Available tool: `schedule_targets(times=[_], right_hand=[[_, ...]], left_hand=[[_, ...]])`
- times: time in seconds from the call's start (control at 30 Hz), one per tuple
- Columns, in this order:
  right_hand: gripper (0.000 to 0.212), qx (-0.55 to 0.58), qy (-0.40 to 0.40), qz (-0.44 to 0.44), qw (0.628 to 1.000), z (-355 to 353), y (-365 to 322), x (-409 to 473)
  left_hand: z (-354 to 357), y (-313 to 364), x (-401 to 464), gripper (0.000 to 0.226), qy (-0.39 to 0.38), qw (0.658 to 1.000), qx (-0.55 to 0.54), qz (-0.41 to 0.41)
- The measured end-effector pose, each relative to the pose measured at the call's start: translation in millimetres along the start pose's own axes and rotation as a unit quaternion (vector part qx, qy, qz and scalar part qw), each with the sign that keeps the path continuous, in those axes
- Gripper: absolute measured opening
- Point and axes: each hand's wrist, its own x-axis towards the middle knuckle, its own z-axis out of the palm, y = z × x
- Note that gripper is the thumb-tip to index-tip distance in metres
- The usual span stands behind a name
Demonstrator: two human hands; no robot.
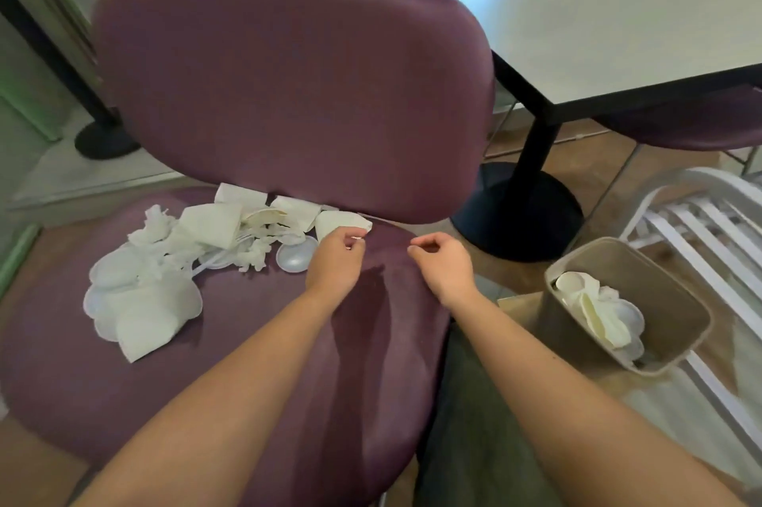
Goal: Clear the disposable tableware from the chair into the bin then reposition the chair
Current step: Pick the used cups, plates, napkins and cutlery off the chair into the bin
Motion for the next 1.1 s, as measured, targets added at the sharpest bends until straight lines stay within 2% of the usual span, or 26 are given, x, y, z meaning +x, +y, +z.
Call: schedule_targets(times=[0.1,0.17,0.3,0.5,0.73,0.9,1.03,1.1], right_hand=[[0.011,-0.023,-0.016,0.008,1.000,25.3,-6.2,2.1],[0.011,-0.070,-0.003,0.008,0.998,43.3,-4.7,8.6],[0.033,-0.157,0.007,0.011,0.987,68.6,-9.3,18.7],[0.063,-0.262,-0.008,0.036,0.964,101.1,-19.6,39.7],[0.077,-0.327,0.018,0.047,0.944,119.3,-24.7,52.2],[0.068,-0.310,0.022,0.053,0.949,121.5,-25.6,52.8],[0.048,-0.208,0.011,0.041,0.977,114.3,-23.9,47.5],[0.037,-0.157,-0.002,0.034,0.987,105.7,-22.5,42.1]], left_hand=[[-20.2,-26.1,8.6,0.025,0.026,0.999,0.018,-0.022],[-30.8,-41.2,13.9,0.027,0.044,0.996,0.075,-0.027],[-45.1,-59.5,20.7,0.039,0.068,0.981,0.168,-0.073],[-50.1,-76.3,34.9,0.061,0.084,0.977,0.168,-0.102],[-51.5,-82.5,36.2,0.063,0.086,0.983,0.143,-0.081],[-60.0,-79.6,33.6,0.081,0.088,0.991,0.063,-0.077],[-65.0,-75.3,25.9,0.112,0.087,0.993,0.009,-0.085],[-64.8,-72.7,21.0,0.116,0.078,0.994,-0.013,-0.081]])
